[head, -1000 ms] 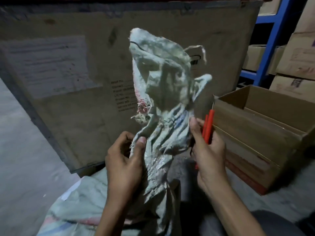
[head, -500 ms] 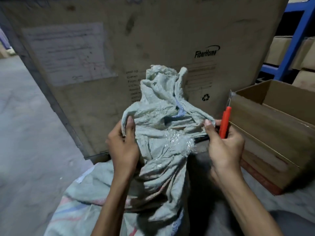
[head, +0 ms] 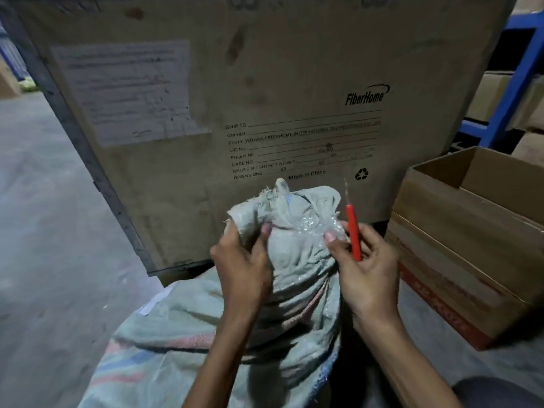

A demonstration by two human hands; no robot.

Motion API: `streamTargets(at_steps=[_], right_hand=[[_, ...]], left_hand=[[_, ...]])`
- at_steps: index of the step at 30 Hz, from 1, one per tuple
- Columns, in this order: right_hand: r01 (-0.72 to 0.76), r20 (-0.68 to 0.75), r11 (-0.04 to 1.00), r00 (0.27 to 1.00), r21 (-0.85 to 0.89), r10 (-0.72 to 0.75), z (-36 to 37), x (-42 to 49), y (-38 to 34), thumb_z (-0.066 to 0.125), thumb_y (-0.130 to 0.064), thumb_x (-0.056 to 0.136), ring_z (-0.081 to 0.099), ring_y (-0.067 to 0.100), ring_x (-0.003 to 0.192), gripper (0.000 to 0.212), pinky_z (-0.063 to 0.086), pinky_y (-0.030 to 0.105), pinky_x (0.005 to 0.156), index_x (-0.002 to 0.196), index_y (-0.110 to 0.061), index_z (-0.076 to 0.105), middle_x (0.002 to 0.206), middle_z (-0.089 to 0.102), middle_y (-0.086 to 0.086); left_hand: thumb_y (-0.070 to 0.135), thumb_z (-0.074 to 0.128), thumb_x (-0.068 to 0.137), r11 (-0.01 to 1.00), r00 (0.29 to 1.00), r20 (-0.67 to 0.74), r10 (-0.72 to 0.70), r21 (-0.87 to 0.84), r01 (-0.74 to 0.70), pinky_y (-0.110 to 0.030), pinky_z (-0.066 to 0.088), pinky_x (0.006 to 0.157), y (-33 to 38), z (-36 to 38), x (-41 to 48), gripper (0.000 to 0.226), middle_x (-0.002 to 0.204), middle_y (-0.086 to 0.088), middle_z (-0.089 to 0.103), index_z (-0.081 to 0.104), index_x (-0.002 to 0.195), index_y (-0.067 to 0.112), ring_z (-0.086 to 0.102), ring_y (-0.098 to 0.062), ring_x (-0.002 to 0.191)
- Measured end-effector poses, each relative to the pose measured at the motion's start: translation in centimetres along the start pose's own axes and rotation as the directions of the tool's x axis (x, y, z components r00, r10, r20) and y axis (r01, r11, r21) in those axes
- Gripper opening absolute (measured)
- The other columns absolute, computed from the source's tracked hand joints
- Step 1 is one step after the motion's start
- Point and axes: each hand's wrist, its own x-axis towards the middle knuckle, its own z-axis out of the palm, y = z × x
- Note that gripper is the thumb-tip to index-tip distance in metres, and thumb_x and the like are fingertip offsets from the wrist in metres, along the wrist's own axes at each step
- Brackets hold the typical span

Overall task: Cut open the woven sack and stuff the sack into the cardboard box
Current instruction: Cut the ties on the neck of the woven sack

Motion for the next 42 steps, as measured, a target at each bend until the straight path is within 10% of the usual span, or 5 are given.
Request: streamTargets(at_steps=[7, 14, 30, 36, 42], right_hand=[[-0.094, 0.068, 0.992, 0.994, 0.080, 0.089, -1.9, 1.1, 0.2, 0.078, -0.020, 0.081, 0.071, 0.017, 0.092, 0.016, 0.056, 0.025, 0.082, 0.095, -0.024, 0.071, 0.101, 0.074, 0.011], [-0.302, 0.251, 0.912, 0.939, 0.279, 0.234, 0.2, 0.1, 0.3, 0.076, -0.026, 0.082, 0.027, 0.008, 0.040, 0.031, 0.024, 0.020, 0.035, 0.111, -0.018, 0.069, 0.055, 0.038, -0.006], [-0.157, 0.138, 0.985, 0.977, -0.071, 0.165, 0.6, -0.3, 1.6, 0.081, -0.023, 0.079, 0.072, 0.030, 0.094, 0.019, 0.058, 0.047, 0.090, 0.094, -0.026, 0.068, 0.104, 0.072, 0.021], [-0.085, -0.116, 0.995, 0.989, 0.050, 0.090, -2.3, 2.9, 2.2, 0.077, -0.013, 0.082, 0.057, 0.016, 0.069, 0.020, 0.050, 0.034, 0.069, 0.076, -0.024, 0.062, 0.077, 0.060, 0.001], [-0.166, 0.166, 0.985, 0.973, 0.040, 0.157, -1.6, 1.5, 2.3, 0.078, -0.025, 0.081, 0.059, 0.029, 0.077, 0.012, 0.051, 0.044, 0.071, 0.083, -0.025, 0.065, 0.085, 0.058, 0.016]], left_hand=[[0.025, 0.070, 0.095, 0.983, 0.991, 0.036, -0.129, -0.126, 0.132, -0.031, 0.055, 0.084, -2.4, -3.5, 2.7, 0.015, 0.097, 0.008, 0.075, 0.071, 0.110, 0.026, 0.071, -0.010, 0.095], [0.066, 0.070, 0.075, 0.910, 0.680, 0.708, -0.192, -0.130, 0.393, -0.010, 0.047, 0.091, 0.4, -2.2, 0.9, 0.067, 0.125, 0.030, 0.063, 0.048, 0.133, 0.042, 0.062, 0.024, 0.101], [0.003, 0.061, 0.097, 0.803, 0.761, 0.598, -0.250, -0.311, 0.508, -0.031, 0.062, 0.085, -1.4, -1.7, 0.7, 0.028, 0.111, 0.001, 0.080, 0.067, 0.117, 0.022, 0.076, -0.013, 0.099], [0.005, 0.066, 0.095, 0.849, 0.875, 0.220, -0.430, -0.230, 0.475, -0.046, 0.063, 0.081, -5.0, -4.7, 3.5, 0.017, 0.097, -0.008, 0.080, 0.075, 0.109, 0.011, 0.077, -0.029, 0.093], [0.060, 0.058, 0.091, 0.636, 0.559, 0.605, -0.567, -0.109, 0.764, -0.040, 0.055, 0.094, -3.1, -4.5, 2.3, 0.047, 0.113, -0.010, 0.078, 0.081, 0.105, 0.022, 0.074, -0.028, 0.101]])
